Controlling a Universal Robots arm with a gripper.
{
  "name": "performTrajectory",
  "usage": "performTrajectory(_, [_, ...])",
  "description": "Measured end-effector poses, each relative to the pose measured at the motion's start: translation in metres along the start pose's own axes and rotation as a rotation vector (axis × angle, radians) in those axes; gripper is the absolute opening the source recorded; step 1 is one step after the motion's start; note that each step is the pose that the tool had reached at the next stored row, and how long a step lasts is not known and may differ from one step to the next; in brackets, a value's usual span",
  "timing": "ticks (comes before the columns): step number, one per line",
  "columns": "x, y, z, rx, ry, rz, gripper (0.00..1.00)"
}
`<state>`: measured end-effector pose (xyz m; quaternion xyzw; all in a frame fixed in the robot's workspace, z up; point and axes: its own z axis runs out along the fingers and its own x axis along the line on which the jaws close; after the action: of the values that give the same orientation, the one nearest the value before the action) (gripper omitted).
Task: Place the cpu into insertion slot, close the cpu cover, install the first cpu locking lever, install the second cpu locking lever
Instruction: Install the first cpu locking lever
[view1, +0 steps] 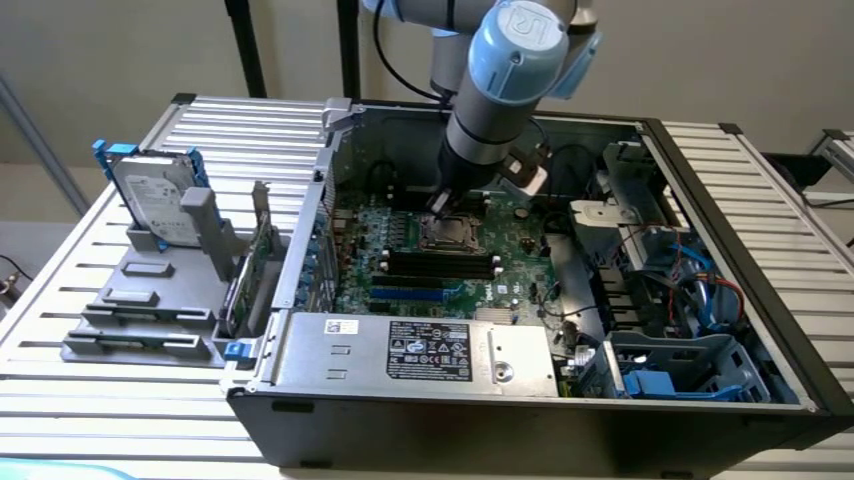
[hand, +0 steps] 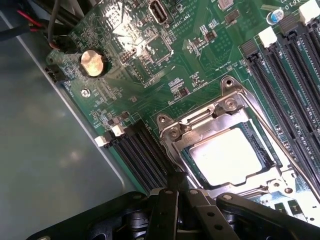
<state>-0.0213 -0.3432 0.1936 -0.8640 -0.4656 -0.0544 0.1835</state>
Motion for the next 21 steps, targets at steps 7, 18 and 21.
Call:
performTrajectory(7, [0.0009,0.0027,0.0003,0.0046,-0.0049,-0.016,0.11])
performTrajectory(18, [0.0028,0.0079,0.0015,0.0126,-0.0125,-0.044,0.11])
performTrajectory(21, [0.0033,0.01,0.0016,0.0153,-0.0126,-0.049,0.11])
